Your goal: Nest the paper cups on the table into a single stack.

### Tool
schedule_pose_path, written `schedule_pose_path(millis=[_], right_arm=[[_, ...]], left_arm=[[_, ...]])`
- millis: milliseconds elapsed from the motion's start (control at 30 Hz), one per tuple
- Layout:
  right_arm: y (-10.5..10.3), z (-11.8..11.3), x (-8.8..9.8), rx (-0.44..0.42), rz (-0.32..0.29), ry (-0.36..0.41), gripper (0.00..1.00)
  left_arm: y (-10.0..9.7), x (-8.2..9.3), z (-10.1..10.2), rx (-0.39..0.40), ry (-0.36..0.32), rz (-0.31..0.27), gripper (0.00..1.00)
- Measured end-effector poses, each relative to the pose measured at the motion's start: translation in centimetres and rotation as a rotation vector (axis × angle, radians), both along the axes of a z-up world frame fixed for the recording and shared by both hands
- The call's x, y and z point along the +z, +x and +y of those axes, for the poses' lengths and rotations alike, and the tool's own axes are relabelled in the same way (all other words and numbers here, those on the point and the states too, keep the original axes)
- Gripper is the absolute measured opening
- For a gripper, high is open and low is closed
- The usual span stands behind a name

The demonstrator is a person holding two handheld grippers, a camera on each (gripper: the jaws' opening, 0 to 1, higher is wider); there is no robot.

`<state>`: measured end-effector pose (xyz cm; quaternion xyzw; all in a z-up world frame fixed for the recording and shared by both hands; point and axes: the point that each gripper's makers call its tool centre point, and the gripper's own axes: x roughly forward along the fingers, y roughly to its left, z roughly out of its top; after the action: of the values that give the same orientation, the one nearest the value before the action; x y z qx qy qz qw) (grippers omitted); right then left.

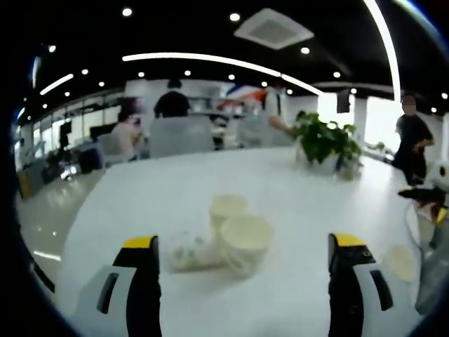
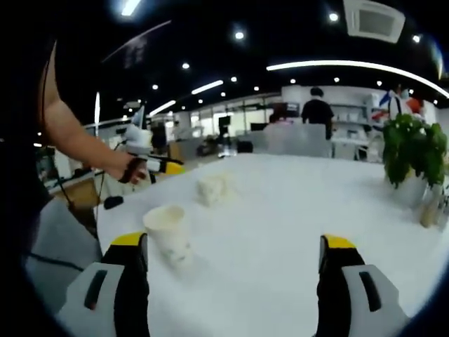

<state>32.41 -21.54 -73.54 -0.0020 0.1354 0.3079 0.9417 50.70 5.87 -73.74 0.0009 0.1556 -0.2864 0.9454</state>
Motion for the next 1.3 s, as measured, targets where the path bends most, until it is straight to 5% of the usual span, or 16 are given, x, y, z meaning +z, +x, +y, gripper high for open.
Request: schedule_pose_path(millis=[367,867,1300], right_arm=[[0.5,-0.2,-0.3,-0.003,0.013,-0.007,1.00],[0.0,0.0,-1.0,-0.003,0.037,-0.017,1.00],[0.1,-0.5,-1.0,-0.022,0.038,-0.013,1.00]], left_arm=[[2.5,-1.1,-2.6,-0.058,0.024,-0.023,0.92],[4.3,-3.7,-4.6,-0.080,0.110,-0.028,0.72],[4.4,-3.7,-5.1,-0.083,0.132,-0.032,0.53]])
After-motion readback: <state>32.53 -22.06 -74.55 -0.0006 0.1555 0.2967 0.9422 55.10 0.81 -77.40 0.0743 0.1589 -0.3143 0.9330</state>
